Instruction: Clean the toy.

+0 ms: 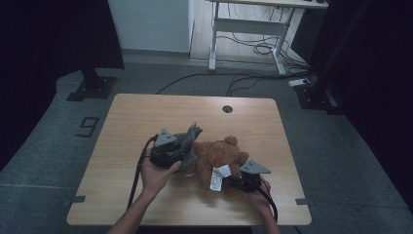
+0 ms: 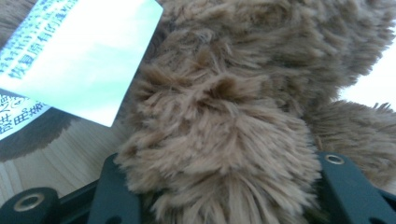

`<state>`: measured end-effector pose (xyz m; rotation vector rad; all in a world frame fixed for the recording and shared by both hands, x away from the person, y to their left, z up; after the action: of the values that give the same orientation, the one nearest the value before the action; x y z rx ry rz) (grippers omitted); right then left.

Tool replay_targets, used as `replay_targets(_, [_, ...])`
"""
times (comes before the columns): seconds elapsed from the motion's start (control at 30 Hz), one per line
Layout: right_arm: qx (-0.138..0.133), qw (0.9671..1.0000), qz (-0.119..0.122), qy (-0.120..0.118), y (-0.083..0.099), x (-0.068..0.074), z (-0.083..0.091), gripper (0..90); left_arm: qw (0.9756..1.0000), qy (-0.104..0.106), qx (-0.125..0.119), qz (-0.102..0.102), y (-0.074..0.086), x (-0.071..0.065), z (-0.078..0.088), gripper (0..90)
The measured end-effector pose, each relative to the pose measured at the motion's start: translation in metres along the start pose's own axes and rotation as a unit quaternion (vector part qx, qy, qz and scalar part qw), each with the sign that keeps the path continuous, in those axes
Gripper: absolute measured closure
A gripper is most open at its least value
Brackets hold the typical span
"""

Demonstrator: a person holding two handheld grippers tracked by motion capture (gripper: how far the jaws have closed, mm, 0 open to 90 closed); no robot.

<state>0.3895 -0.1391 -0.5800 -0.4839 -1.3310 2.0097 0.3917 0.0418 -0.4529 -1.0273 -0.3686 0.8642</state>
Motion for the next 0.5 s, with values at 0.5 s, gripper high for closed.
replay_targets(0.5, [0.004,1.0,0.005,0.005,0.0,0.001,-0.001,49.0,0.9952,0.043,0.078,-0.041,0.001,-0.075,-0.09,75.5])
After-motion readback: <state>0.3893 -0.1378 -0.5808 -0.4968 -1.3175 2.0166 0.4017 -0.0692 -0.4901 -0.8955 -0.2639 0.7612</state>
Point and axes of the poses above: each handheld gripper's, and its own axes: z roughly backward along the jaws, y roughly out of its underside, x roughly to its left, the point moved 9 cm from there along -z, roughly forward along the jaws, and after that the axes turned 3 degrees about -y, right-handed, at the moved point
